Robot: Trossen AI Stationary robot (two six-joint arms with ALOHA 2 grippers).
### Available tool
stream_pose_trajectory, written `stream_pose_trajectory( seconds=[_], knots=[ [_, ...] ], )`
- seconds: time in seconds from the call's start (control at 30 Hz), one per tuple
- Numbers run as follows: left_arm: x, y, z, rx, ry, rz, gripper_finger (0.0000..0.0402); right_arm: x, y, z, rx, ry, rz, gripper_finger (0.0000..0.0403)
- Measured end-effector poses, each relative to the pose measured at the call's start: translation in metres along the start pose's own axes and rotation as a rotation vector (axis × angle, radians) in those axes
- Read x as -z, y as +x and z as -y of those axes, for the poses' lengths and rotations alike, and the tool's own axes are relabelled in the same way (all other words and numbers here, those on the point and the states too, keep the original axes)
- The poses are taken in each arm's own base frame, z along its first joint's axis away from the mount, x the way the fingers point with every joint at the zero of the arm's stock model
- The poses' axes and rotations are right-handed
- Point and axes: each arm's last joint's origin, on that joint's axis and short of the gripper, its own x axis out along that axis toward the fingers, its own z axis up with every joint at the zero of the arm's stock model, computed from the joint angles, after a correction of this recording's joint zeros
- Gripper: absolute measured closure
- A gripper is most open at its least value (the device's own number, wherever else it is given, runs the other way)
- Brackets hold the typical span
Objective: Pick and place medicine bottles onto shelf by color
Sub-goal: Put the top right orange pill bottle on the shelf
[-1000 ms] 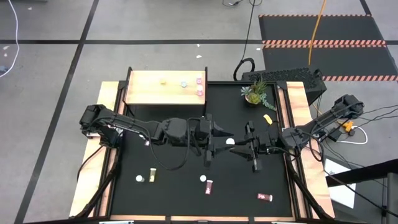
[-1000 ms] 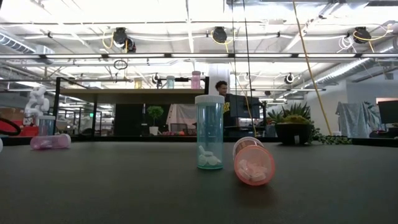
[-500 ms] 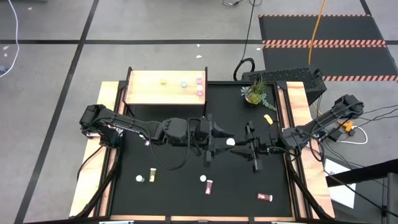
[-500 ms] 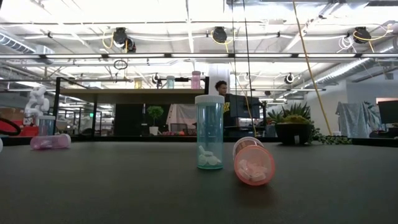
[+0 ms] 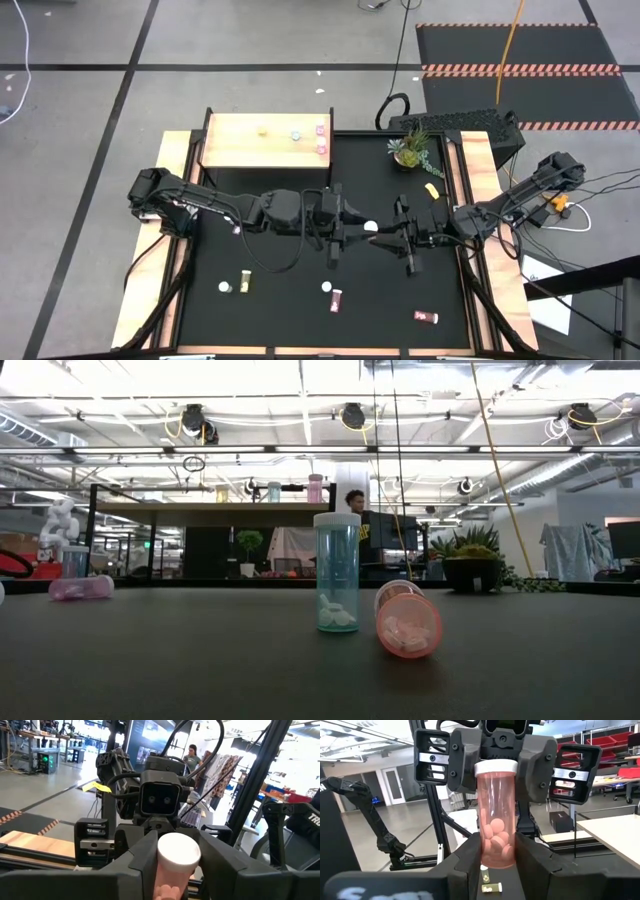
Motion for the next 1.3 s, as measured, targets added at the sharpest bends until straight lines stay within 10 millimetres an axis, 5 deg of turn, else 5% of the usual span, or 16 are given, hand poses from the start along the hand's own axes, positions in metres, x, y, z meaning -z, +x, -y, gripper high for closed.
stream_pose_trajectory(
  seconds=[0.63,1.3],
  knots=[
    [-0.013,-0.012,-0.006,-0.085,0.050,-0.036,0.0270,0.006,-0.004,0.004,0.075,0.068,-0.079,0.0220],
    [-0.075,-0.089,-0.010,-0.530,0.233,-0.038,0.0270,-0.007,-0.037,0.011,0.091,0.119,-0.158,0.0199]
  ],
)
